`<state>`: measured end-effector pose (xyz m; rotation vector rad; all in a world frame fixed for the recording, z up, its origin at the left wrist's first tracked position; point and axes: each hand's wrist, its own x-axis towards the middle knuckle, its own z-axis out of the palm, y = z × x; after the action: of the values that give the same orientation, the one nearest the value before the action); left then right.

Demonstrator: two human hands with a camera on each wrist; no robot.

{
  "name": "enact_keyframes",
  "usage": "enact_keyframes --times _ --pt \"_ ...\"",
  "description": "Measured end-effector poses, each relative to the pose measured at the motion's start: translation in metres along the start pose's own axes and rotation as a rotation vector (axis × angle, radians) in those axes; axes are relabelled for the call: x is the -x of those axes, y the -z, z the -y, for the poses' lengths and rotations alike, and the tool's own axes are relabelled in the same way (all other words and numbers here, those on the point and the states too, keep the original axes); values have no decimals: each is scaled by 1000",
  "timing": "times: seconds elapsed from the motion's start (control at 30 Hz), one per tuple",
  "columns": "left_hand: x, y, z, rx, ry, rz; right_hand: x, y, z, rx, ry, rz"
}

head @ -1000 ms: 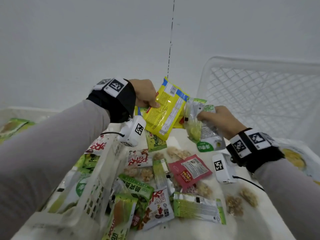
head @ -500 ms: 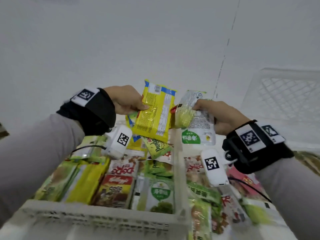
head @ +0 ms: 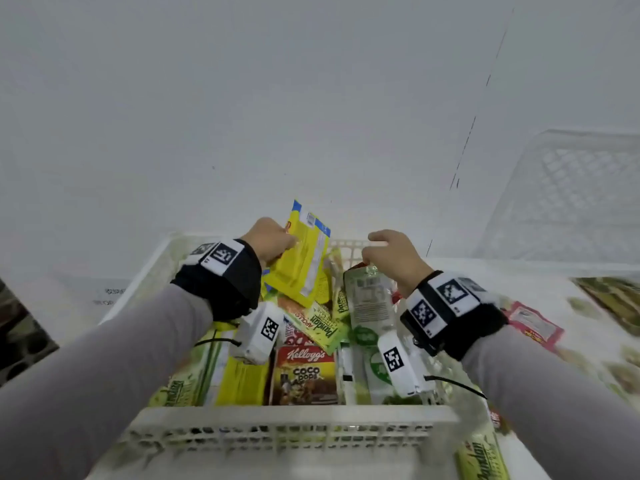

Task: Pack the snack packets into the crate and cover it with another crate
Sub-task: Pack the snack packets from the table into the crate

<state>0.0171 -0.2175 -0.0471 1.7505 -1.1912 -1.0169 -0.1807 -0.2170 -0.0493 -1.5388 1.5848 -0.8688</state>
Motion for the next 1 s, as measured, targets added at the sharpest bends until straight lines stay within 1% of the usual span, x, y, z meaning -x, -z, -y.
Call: enact_keyframes --times 0.07,0.17,0.27,0.33,0.47,0.53,0.6,0.67,0.73,0.83,0.9,1.0 --pt "0 9 1 56 -43 -27 3 -8 -1 48 109 -21" --pt "6 28 1 101 -77 -66 6 -23 1 121 210 -32" --pt "13 51 4 -9 -154 -80 5 -42 2 227 312 -24" --pt "18 64 8 -120 -186 -83 3 -56 7 342 409 47" --pt "26 85 21 -196 -133 -117 -6 -84 18 634 594 270" --pt "29 94 30 -191 -97 -160 -13 -94 22 789 594 367" --pt "29 103 40 -196 -69 -196 -18 -100 23 882 533 455" --pt "28 111 51 -248 -39 -227 -21 -103 22 961 486 508" --pt "26 115 62 -263 -16 -217 -24 -105 21 1034 490 497" --pt "21 119 75 -310 20 -189 -28 -102 23 1105 523 421" --pt "15 119 79 -403 34 -179 -30 -95 25 1080 512 385" --pt "9 114 80 -645 26 -190 -35 -77 28 981 512 326"
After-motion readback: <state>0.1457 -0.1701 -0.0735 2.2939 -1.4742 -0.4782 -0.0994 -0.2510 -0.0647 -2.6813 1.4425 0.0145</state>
